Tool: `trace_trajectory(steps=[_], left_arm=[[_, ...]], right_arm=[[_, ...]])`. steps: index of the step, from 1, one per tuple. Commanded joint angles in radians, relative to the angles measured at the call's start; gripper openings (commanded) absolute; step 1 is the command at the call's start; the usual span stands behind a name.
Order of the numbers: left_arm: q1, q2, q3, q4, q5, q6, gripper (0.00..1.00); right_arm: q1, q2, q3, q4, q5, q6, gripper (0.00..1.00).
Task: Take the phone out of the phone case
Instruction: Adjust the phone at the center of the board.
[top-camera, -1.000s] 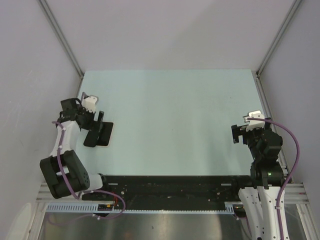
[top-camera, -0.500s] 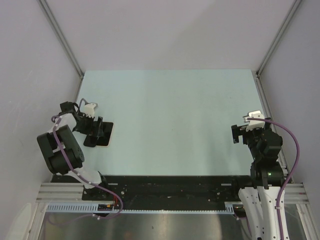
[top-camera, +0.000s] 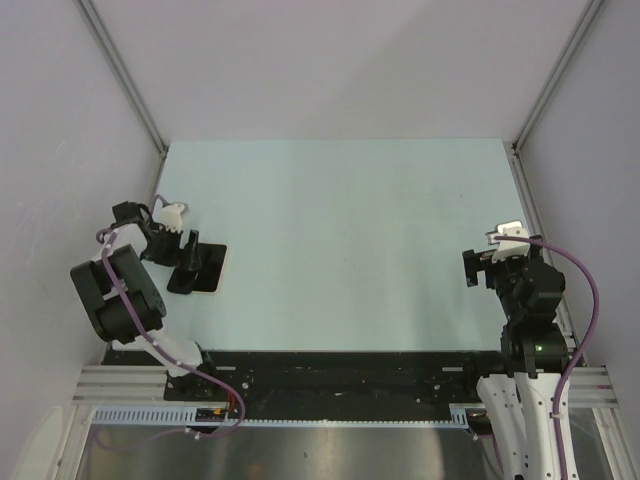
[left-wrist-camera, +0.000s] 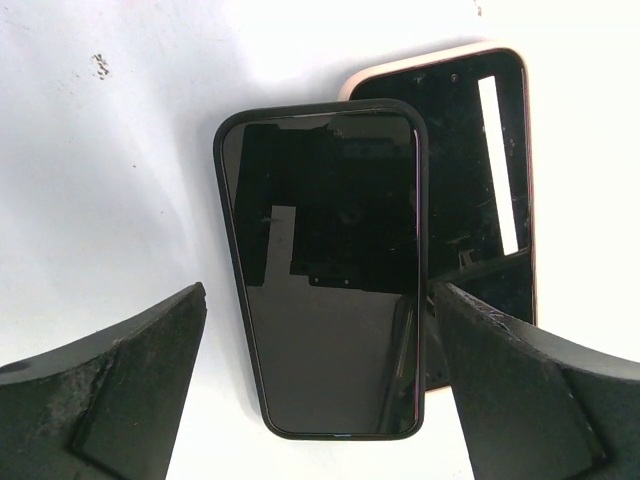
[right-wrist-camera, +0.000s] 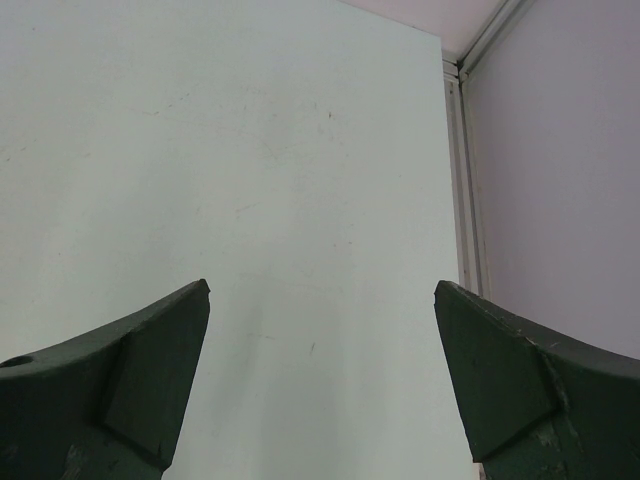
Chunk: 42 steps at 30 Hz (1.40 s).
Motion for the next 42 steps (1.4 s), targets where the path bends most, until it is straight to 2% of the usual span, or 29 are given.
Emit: trace_trajectory(steps=[1,12,15,16,18,19,21,22,24,25,28,42], left_arm=[[0.007,0.031,0.028,-0.016,0.025,0.036,1.0],[0.005,0.096,0.039,-0.03,0.034,0.042,1.0],[0.004,0.108,0.036,-0.03,0.037,0.043,0.94],[0.004,0.116,0.037,-0.03,0.039,0.045,0.86],[0.004,0.122,0.036,-0.031,0.037,0.043,0.77],[0.004,0.122,0.036,-0.03,0.039,0.043,0.66],[0.002,0.12,0.033,-0.031,0.042,0.043,0.54],[0.002,0.119,0.031,-0.033,0.044,0.042,0.45],[0.002,0.114,0.031,-0.033,0.041,0.042,0.38],[0.002,0.114,0.033,-0.033,0.039,0.042,0.3],[0.004,0.102,0.034,-0.034,0.036,0.037,0.16],[0.002,-0.03,0.044,-0.041,0.097,0.005,0.03]], right_arm=[[0.006,-0.011,0.001,0.018,-0.003,-0.004,1.0],[0.006,-0.006,0.001,0.023,0.0,-0.003,1.0],[0.006,-0.005,0.001,0.024,0.003,-0.003,1.0],[0.006,-0.006,0.001,0.026,0.003,-0.001,1.0],[0.006,-0.006,0.001,0.024,0.002,-0.003,1.0],[0.006,-0.005,0.001,0.024,0.003,-0.003,1.0],[0.006,-0.003,0.001,0.024,0.003,-0.003,1.0],[0.006,0.0,0.001,0.026,0.005,-0.001,1.0],[0.006,0.0,0.001,0.026,0.008,-0.001,1.0],[0.03,0.001,0.001,0.026,0.007,-0.001,1.0],[0.032,-0.003,0.001,0.024,0.008,-0.001,1.0],[0.032,-0.002,0.001,0.024,0.011,-0.001,1.0]])
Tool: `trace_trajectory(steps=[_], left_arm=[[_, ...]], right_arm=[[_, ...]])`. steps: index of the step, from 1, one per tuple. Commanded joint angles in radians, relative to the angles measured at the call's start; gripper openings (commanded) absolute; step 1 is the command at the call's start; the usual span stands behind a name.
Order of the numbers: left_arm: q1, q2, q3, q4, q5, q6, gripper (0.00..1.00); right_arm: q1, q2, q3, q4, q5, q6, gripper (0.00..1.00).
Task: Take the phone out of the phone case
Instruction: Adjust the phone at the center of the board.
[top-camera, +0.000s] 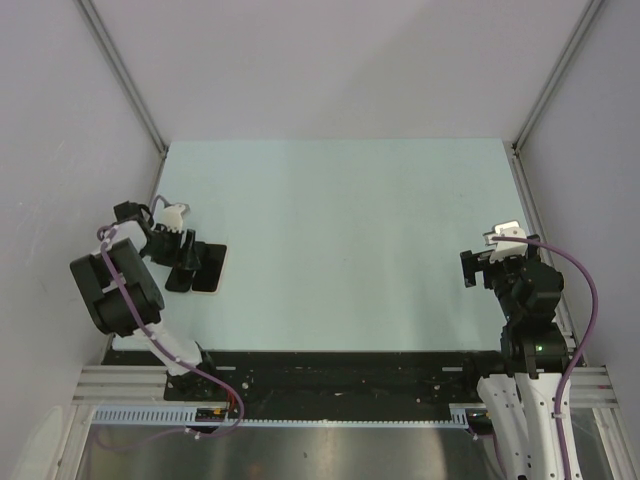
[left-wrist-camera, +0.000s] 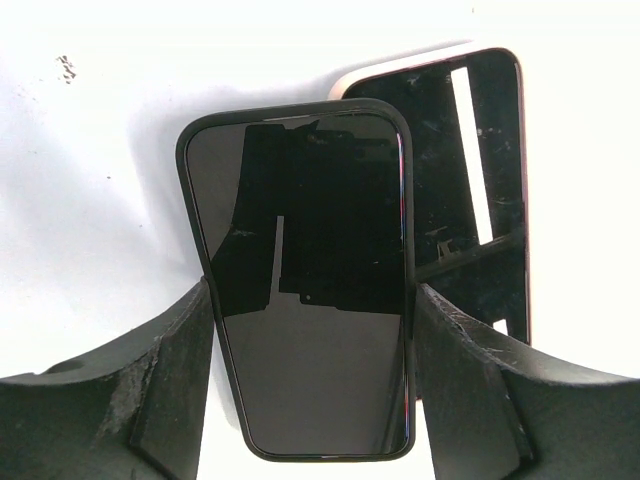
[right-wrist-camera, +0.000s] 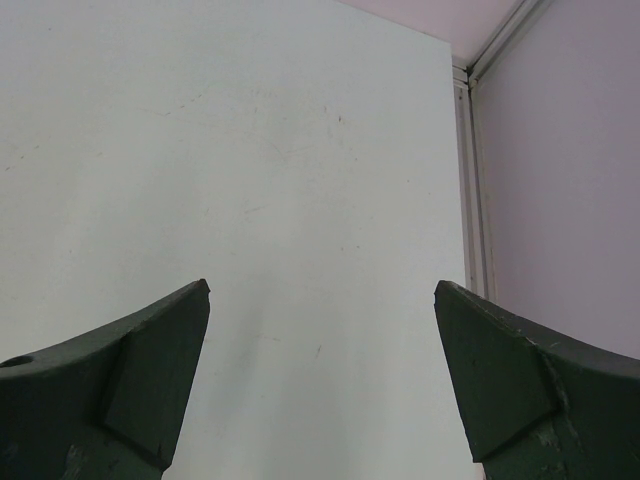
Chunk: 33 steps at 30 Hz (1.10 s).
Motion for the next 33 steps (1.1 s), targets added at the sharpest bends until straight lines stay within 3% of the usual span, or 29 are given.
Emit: trace_trajectory(steps=[1,10,18,26,33], left_arm=[[0.0,-0.121,0.012,-0.016,0.075,-0.005,0.03],[-0.075,-0.21,-0.002,-0.03,0.071,-0.025,0.0],[-0.287,-0.261,-0.01,-0.03,0.012,-0.119,0.02],[-0.547,-0.161,0.084,-0.028,-0.13,-0.26,0.07],[-0.683,-0.022,0.201,-0.028,-0.216,-0.357,0.09]], right_arm=[[0.005,0.0,0.001,0.026,0.009,-0.001,1.0],[0.005,-0.003,0.001,0.026,0.005,-0.001,1.0],[0.007,0.0,0.001,0.023,-0.003,-0.004,1.0],[0.005,0.005,0.001,0.02,-0.006,-0.006,1.0],[0.008,0.015,0.0,0.02,-0.009,-0.008,1.0]])
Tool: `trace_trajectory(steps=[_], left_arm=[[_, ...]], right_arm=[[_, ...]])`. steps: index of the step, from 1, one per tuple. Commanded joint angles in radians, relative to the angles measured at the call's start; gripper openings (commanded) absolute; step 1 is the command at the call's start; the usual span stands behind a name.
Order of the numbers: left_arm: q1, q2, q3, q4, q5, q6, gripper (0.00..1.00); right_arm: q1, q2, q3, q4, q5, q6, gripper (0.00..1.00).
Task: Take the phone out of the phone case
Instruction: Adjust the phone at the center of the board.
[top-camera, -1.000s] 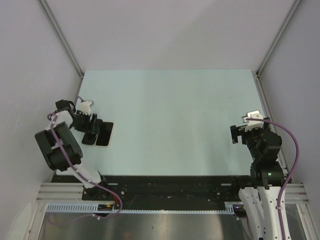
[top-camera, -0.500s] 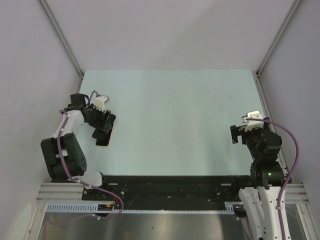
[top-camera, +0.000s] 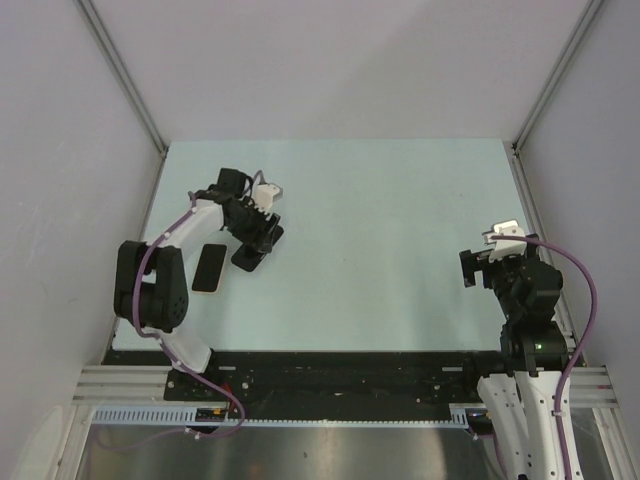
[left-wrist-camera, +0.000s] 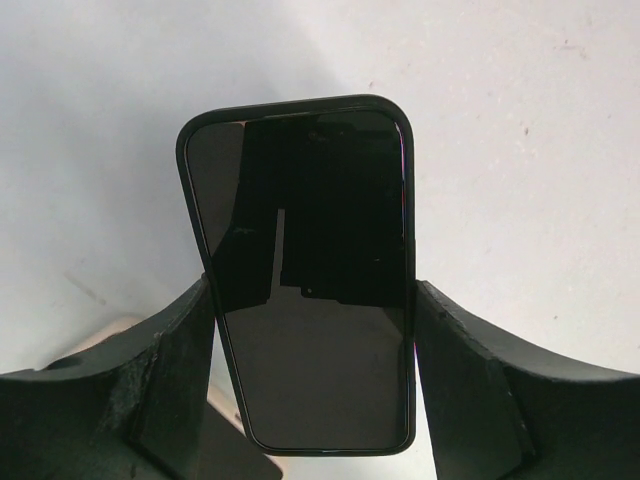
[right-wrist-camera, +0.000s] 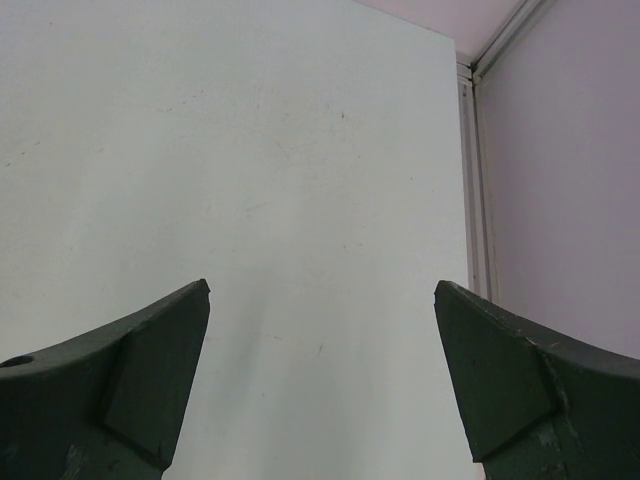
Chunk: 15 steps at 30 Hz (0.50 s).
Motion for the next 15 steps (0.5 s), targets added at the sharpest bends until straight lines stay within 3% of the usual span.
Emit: trace_trajectory(steps=[1,10,13,14,15], left_arm=[[-0.062,0.062,0.092,0.01,-0.055,-0.109,0.09],[-0.16,0.202,0.164,0.01,-0.068,-0.161,0.16],[-0.171,0.225,0.177,0.01,-0.07,-0.167,0.29],[-0.174,0.231,0.183,0.01,-0.071,-0.169,0.39],[-0.174,0.239,0.184,0.01,-0.073,-0.17,0.4]], right_arm=[[0.008,0.006,0.0,0.02,-0.008,-0.007,1.0],[0.024,0.012,0.001,0.021,-0.005,-0.007,1.0],[0.032,0.014,0.0,0.026,0.002,-0.007,1.0],[0.034,0.012,0.0,0.024,0.003,-0.007,1.0],[0.035,0.012,0.0,0.024,0.003,-0.009,1.0]])
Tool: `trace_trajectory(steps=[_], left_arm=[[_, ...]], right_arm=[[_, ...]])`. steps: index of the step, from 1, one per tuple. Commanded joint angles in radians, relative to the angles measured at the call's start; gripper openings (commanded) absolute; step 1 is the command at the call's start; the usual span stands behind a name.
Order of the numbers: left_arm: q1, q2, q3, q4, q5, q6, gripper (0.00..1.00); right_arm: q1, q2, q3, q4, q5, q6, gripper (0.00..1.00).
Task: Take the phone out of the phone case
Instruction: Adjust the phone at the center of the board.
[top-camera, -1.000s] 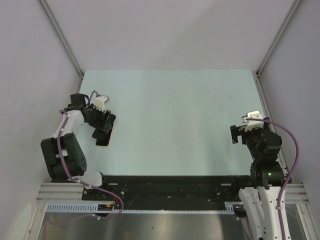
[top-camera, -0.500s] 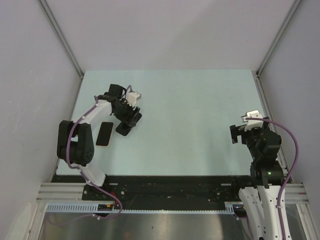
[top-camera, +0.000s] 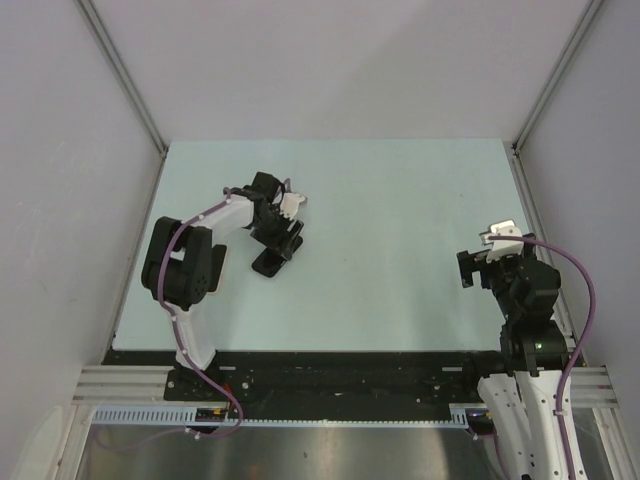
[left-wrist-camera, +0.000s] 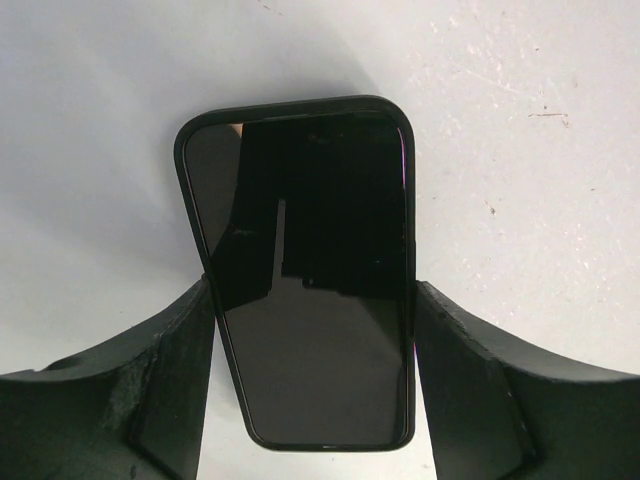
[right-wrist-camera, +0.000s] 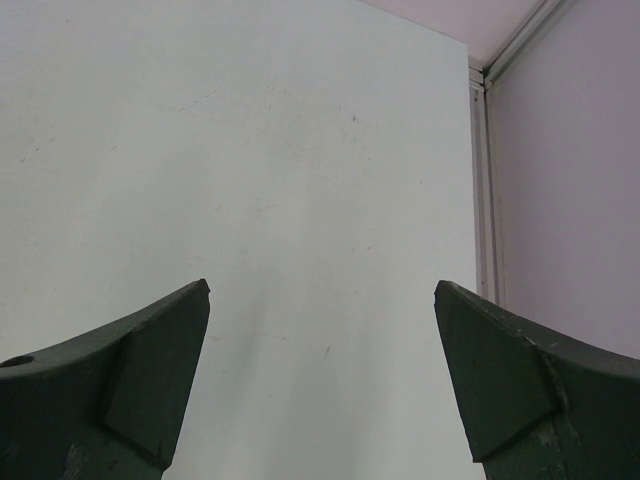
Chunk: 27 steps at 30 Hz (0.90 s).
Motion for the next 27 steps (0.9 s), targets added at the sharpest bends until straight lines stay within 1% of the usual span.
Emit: trace_trajectory(steps=[1,6,8,10,11,13,14,17,19,27], left_arm=[[-0.008,0.013,0.062,0.009,-0.004,-0.044,0.41],[-0.014,0.031,0.062,0.008,0.0,-0.052,0.6],[-0.019,0.033,0.056,0.009,0.002,-0.052,0.7],[-0.021,0.031,0.053,0.008,0.002,-0.049,0.75],[-0.022,0.028,0.046,0.008,0.009,-0.052,0.81],[-0.022,0.025,0.039,0.009,0.013,-0.049,0.85],[-0.022,0.021,0.032,0.008,0.02,-0.047,0.9],[-0.022,0.01,0.012,0.008,0.029,-0.044,0.98],[-0.022,-0.007,-0.002,0.009,0.031,-0.038,1.0],[-0.021,-0.107,-0.126,-0.004,0.003,0.011,1.0]], right_arm=[[0.012,0.003,0.0,0.026,0.002,-0.009,1.0],[0.017,0.002,0.0,0.024,0.008,-0.009,1.0],[0.018,0.0,0.0,0.026,0.008,-0.009,1.0],[0.018,0.0,0.002,0.023,0.009,-0.009,1.0],[0.018,-0.001,0.0,0.024,0.009,-0.009,1.0],[0.018,-0.001,0.0,0.026,0.009,-0.009,1.0],[0.02,-0.001,0.0,0.024,0.008,-0.009,1.0],[0.02,-0.001,0.0,0.024,0.009,-0.009,1.0],[0.02,-0.001,0.0,0.024,0.009,-0.009,1.0],[0.02,-0.006,0.0,0.023,0.008,-0.009,1.0]])
